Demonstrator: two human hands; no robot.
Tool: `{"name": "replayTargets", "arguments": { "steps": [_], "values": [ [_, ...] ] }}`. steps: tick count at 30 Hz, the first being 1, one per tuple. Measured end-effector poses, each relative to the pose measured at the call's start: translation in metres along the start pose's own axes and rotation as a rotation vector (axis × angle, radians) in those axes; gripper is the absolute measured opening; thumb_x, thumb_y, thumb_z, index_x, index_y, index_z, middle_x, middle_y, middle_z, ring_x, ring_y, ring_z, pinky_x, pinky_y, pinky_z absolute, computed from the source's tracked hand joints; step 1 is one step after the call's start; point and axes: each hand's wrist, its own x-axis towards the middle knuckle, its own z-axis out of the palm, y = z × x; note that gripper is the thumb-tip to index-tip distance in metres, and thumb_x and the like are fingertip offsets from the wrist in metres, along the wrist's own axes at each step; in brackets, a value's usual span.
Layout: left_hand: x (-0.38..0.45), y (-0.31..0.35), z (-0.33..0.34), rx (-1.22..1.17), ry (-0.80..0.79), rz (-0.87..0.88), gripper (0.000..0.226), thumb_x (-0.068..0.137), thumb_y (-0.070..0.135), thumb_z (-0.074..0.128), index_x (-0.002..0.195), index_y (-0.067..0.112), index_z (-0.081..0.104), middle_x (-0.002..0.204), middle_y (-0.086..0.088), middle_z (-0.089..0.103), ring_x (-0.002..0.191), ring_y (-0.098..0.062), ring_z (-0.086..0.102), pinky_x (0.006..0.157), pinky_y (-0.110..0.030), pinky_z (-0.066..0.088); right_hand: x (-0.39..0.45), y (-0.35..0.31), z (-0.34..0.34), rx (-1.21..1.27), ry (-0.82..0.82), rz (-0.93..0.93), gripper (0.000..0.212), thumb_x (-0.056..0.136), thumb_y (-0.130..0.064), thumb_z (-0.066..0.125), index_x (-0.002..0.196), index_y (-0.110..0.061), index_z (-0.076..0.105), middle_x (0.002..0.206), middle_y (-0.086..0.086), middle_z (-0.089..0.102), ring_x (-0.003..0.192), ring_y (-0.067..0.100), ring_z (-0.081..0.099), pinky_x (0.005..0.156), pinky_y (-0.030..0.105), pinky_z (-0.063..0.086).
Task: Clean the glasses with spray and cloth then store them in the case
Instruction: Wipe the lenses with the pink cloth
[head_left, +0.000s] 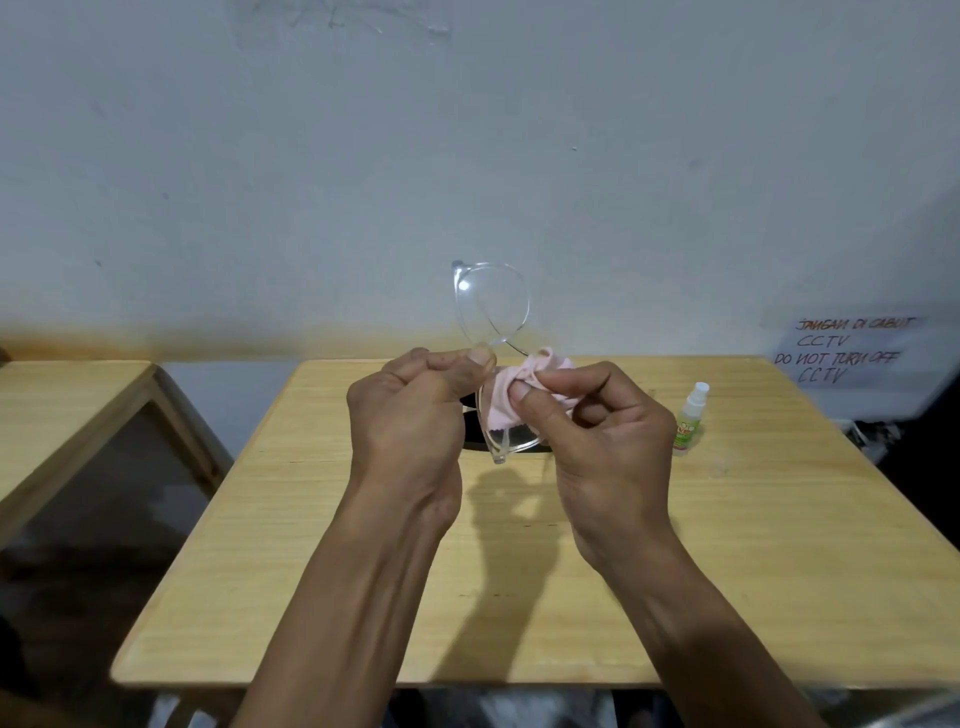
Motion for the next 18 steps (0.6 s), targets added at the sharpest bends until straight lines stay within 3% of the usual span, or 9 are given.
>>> {"name": "replayTargets", "arguments": {
  "steps": [2,6,10,13,16,18],
  "values": [
    [0.0,-0.002,0.0,-0.002,0.003,-0.002,0.01,0.076,-0.002,0.072,0.07,0.005,0.071,0.13,-0.02,0.06,0.123,-0.018,0.057,0.047,-0.006,0.043,-0.002,-0.001,-0.002,0.016,0.003,0.029,0.025,0.074,-0.002,0.083,0.066,-0.023,0.073,0.062,0.002,0.07,0.06,0.015,0.066,0.064,0.024,0.054],
    [0.0,-0.007,0.001,0.022,-0.013,-0.001,0.005,0.077,-0.004,0.072,0.08,-0.006,0.07,0.128,-0.023,0.057,0.126,-0.025,0.056,0.045,-0.006,0.045,-0.002,-0.001,0.0,0.044,-0.01,0.073,0.026,0.076,-0.002,0.081,0.066,-0.025,0.072,0.065,0.006,0.072,0.061,0.018,0.067,0.067,0.026,0.055],
    [0.004,-0.001,-0.002,0.016,-0.009,0.005,0.003,0.078,0.0,0.072,0.08,-0.001,0.071,0.106,-0.009,0.063,0.085,0.001,0.065,0.05,-0.01,0.044,-0.002,-0.005,0.0,0.079,-0.022,0.088,0.028,0.077,0.004,0.079,0.067,-0.02,0.07,0.063,0.002,0.072,0.059,0.011,0.066,0.062,0.02,0.053],
    [0.004,0.002,-0.002,0.001,0.011,0.008,0.008,0.077,0.002,0.073,0.085,0.0,0.071,0.099,-0.005,0.063,0.082,0.0,0.062,0.06,-0.013,0.04,-0.004,-0.005,-0.004,0.064,-0.031,0.085,0.029,0.075,0.005,0.079,0.065,-0.021,0.07,0.063,0.003,0.072,0.057,0.011,0.065,0.06,0.02,0.052],
    [-0.005,0.002,0.004,-0.001,-0.015,0.003,0.003,0.081,-0.004,0.068,0.084,-0.004,0.066,0.09,-0.008,0.06,0.053,0.005,0.061,0.04,-0.009,0.041,-0.003,-0.005,-0.002,0.053,-0.02,0.076,0.027,0.075,0.0,0.081,0.065,-0.024,0.073,0.067,0.007,0.073,0.062,0.016,0.067,0.066,0.026,0.055],
    [-0.011,0.002,0.009,-0.003,-0.032,-0.012,0.005,0.083,-0.008,0.064,0.087,-0.006,0.066,0.087,-0.008,0.062,0.044,0.004,0.061,0.034,-0.007,0.037,-0.001,-0.004,0.0,0.057,-0.023,0.077,0.026,0.076,-0.002,0.081,0.066,-0.024,0.073,0.067,0.007,0.073,0.063,0.017,0.067,0.067,0.027,0.055]
  ]
}}
